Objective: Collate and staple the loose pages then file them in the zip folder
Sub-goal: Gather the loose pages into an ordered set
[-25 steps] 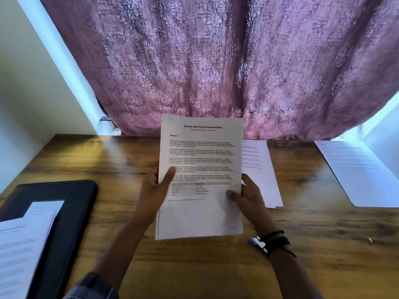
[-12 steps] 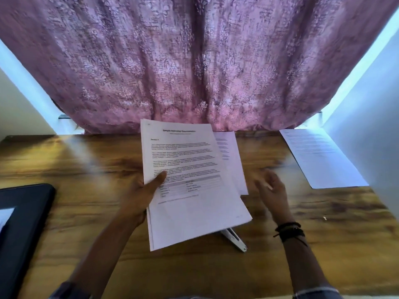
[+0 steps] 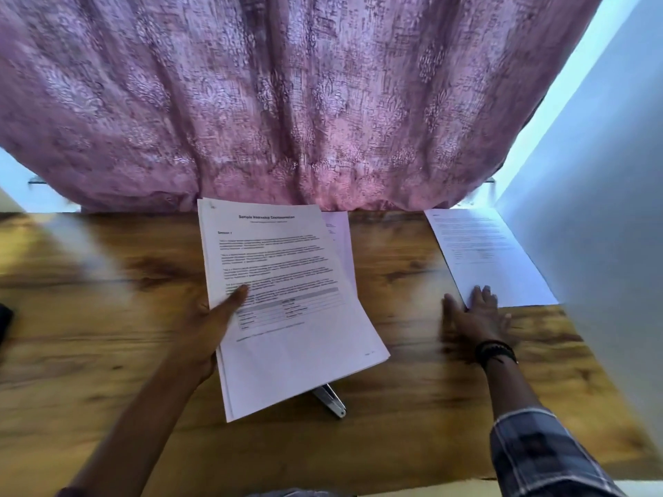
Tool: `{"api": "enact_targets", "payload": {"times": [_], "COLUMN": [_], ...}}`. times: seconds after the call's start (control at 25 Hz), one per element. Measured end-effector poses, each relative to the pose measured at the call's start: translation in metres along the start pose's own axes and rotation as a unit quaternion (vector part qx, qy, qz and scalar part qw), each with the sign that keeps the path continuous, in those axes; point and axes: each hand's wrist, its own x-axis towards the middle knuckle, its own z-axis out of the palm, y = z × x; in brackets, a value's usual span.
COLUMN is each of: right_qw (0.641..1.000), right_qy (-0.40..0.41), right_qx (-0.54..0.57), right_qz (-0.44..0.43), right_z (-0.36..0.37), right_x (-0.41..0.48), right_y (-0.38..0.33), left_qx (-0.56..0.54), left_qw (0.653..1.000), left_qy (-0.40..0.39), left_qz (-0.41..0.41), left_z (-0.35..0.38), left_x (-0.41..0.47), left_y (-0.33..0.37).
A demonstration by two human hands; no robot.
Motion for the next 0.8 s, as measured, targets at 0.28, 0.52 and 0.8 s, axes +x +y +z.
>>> {"api": "enact_targets", "payload": {"times": [0.28, 0.52, 0.8], "right_qw": [0.966, 0.972, 0.978], "right_qy": [0.193, 0.124, 0.049], "right_qx": [-0.037, 0.162, 0.157], "right_qz": [-0.17, -0.118, 0.129], "right_z": [0.036, 0.029, -0.023], "right_x": [-0.082, -0.094, -0.052], "right_y": [-0.02, -0.026, 0.015], "left_qx": [0.018, 0.014, 0.004], "left_qw": [1.0, 0.999, 0.999], "left_qy": [-0.008, 0.018, 0.028], "left_qz": [0.004, -0.039, -0.032], "left_z": [0.021, 0.012, 0.001], "left_x": [0.006, 0.013, 0.021], "left_y": [-0.006, -0.014, -0.006]}}
